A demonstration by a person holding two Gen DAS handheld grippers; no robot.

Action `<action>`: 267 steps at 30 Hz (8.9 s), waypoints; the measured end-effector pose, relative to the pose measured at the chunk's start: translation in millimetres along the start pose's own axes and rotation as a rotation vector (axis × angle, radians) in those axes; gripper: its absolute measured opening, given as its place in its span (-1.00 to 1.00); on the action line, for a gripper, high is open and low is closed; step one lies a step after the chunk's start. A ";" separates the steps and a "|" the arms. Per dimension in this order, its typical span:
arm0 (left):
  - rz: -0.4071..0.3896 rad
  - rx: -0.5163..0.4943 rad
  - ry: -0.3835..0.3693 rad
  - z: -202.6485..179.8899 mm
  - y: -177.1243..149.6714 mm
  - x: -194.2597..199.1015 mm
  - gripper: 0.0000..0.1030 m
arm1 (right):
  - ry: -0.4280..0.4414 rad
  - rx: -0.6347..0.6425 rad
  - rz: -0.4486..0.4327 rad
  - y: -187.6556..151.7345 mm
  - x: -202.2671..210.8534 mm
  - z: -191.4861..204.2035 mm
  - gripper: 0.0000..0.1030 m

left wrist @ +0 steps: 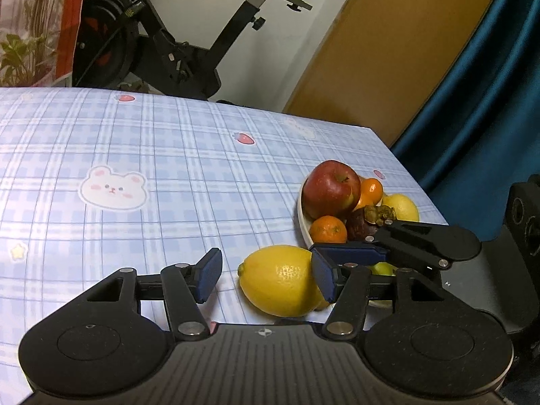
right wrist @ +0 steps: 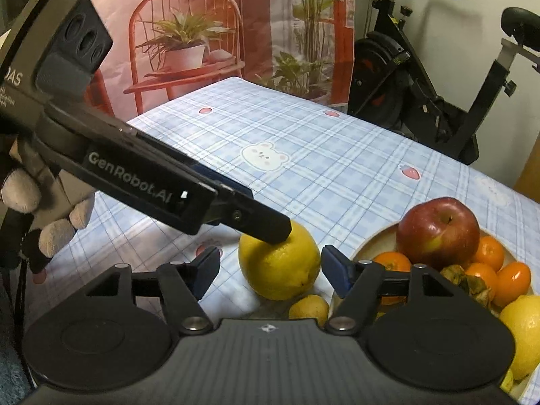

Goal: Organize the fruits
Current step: 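Move the left gripper down around the large yellow lemon on the table, then close the left gripper on the lemon and lift it, then carry the lemon with the left gripper over the plate and lower it, then open the left gripper to release the lemon onto the plate, then close the right gripper on the brown round fruit while the left gripper moves to the small brown fruit, then close the left gripper on the small brown fruit while the right gripper lifts its brown fruit, then carry both held fruits over the plate and lower them with both grippers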

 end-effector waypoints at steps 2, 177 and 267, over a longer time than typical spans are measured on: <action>0.006 0.008 -0.008 0.2 -2.2 0.0 0.21 | 0.002 -0.004 -0.009 0.8 1.3 0.7 0.35; -0.052 -0.382 0.175 -82.1 -81.1 -32.5 -0.11 | -0.201 -0.367 -0.166 -100.6 127.2 -16.6 -0.10; -0.129 -0.274 0.131 -98.7 -10.4 -68.0 -0.24 | -0.340 -0.243 -0.109 -62.4 87.1 -138.2 -0.06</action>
Point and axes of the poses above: each gripper's, at about its wrist camera, not at the fingertips, and x roughly against the way its jaws point, z to its left, y to its top, the point moved 9 cm from there along -x, roughly the way its jaws point, and after that the axes turned 15 degrees about x, right-handed, at the moved point
